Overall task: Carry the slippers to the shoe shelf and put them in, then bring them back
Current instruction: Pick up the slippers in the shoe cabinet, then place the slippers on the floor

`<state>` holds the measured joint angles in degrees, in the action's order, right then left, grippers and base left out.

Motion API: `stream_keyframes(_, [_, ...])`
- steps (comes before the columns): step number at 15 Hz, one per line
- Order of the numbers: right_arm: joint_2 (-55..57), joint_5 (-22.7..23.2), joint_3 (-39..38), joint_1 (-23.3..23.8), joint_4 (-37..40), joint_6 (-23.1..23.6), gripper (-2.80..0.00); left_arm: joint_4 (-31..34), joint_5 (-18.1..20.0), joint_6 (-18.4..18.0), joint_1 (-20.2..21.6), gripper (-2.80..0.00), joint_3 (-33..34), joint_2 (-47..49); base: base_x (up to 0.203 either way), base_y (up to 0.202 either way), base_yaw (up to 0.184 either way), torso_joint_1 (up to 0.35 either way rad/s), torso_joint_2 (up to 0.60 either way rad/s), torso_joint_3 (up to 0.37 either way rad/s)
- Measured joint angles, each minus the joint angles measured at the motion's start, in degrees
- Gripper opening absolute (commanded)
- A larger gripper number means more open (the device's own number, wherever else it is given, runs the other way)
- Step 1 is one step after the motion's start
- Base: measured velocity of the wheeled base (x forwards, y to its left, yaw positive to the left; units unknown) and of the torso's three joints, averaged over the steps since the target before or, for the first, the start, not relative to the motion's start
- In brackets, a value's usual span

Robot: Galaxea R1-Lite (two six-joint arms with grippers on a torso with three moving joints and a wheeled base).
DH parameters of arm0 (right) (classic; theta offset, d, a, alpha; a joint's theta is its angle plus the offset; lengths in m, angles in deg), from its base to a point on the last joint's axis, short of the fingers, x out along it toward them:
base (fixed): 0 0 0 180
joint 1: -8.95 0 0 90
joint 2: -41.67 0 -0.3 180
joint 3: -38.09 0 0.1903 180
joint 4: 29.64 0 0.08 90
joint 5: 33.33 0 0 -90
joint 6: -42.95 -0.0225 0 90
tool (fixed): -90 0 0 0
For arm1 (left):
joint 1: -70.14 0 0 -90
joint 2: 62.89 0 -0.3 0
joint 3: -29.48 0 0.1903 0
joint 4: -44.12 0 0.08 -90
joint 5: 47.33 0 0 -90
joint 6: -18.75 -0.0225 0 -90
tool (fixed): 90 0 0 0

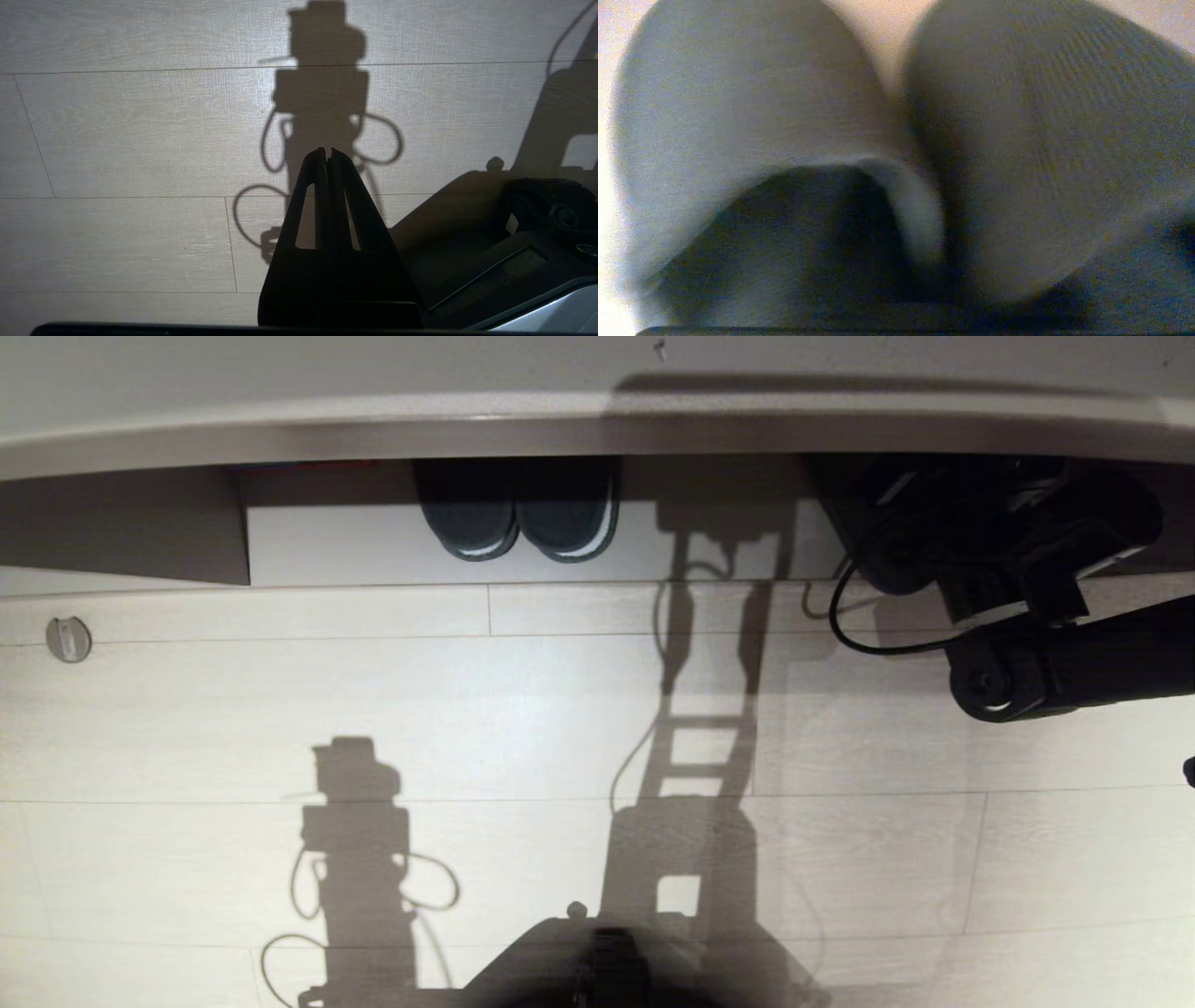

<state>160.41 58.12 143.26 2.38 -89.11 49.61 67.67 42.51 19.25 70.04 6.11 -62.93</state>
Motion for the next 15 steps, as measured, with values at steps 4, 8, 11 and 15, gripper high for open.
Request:
stream_keyframes(4, [-7.4,-0.1,-8.4,-1.4,4.5,0.7,-2.8,0.1,0.0,0.0,0.0,-2.8,0.0,0.0,0.0,0.0,0.0,0.0,0.0,0.0])
stream_keyframes(8, [-16.3,0.0,-23.3,-2.3,6.1,3.0,-2.8,0.1,0.0,0.0,0.0,-2.8,0.0,0.0,0.0,0.0,0.0,0.0,0.0,0.0])
stream_keyframes(11, [-24.1,-0.3,-35.1,-2.8,8.7,5.6,-2.8,0.1,0.0,0.0,0.0,-2.8,0.0,0.0,0.0,0.0,0.0,0.0,0.0,0.0])
stream_keyframes(15, [-38.1,-1.0,-51.3,-3.5,15.5,7.9,-2.8,0.0,0.0,0.0,0.0,-2.8,0.0,0.0,0.0,0.0,0.0,0.0,0.0,0.0])
